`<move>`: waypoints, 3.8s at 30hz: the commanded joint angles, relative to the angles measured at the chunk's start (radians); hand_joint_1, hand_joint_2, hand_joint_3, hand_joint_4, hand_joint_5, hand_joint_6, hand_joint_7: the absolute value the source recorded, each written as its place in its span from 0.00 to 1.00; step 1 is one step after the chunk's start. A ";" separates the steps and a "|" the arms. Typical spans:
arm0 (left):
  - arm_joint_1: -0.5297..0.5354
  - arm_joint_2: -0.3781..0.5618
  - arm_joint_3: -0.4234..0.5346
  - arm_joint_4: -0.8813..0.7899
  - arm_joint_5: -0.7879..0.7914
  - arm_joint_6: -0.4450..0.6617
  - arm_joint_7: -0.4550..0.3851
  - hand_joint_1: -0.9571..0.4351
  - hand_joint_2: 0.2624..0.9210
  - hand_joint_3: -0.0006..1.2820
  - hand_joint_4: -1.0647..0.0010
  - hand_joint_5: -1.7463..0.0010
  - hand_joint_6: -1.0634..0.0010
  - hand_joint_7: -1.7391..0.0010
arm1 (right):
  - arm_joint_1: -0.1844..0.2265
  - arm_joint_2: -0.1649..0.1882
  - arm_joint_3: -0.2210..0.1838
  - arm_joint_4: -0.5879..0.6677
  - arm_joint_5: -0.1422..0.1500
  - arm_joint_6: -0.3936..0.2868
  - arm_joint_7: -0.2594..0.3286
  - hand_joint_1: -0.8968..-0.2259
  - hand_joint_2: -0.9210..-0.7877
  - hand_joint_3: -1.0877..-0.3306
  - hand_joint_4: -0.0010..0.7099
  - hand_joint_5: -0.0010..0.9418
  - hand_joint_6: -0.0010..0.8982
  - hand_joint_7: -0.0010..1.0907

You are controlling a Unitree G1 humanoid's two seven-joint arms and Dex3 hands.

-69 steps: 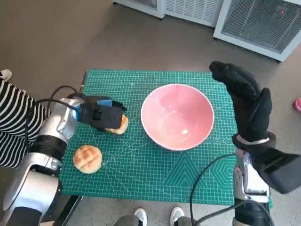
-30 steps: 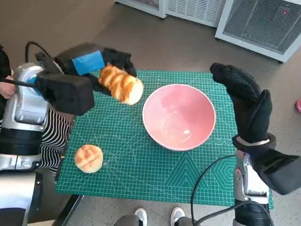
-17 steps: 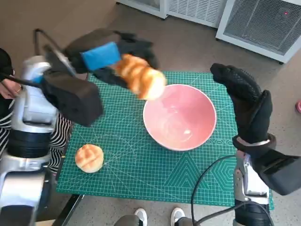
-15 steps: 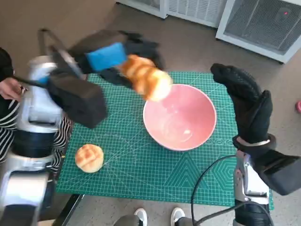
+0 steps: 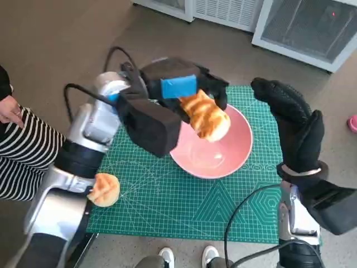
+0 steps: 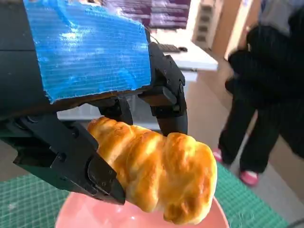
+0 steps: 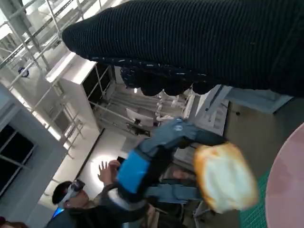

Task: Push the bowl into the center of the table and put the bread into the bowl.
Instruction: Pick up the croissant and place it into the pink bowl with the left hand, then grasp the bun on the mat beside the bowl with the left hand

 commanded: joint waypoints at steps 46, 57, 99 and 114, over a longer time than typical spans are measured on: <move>0.290 0.341 0.195 -0.406 -0.119 0.012 -0.141 0.47 0.75 0.01 0.86 0.99 0.68 0.98 | 0.051 0.009 0.006 -0.050 -0.037 0.021 -0.042 0.34 0.00 0.51 0.23 0.00 0.04 0.44; 0.504 0.581 0.359 -0.501 -0.329 -0.044 -0.294 0.42 0.75 0.01 0.82 0.99 0.65 0.97 | 0.049 0.015 0.008 -0.033 -0.026 0.012 -0.032 0.34 0.00 0.51 0.23 0.00 0.04 0.44; 0.888 0.638 0.337 -0.641 -0.229 0.127 -0.310 0.60 0.70 0.00 0.83 1.00 0.68 1.00 | 0.021 0.000 -0.005 0.021 0.055 0.014 0.051 0.39 0.00 0.51 0.22 0.01 0.05 0.43; 0.831 0.516 0.192 -0.417 -0.075 0.054 -0.199 0.68 0.72 0.01 0.71 0.99 0.60 0.99 | 0.036 -0.006 -0.011 -0.008 0.050 0.026 0.041 0.38 0.00 0.51 0.24 0.01 0.06 0.42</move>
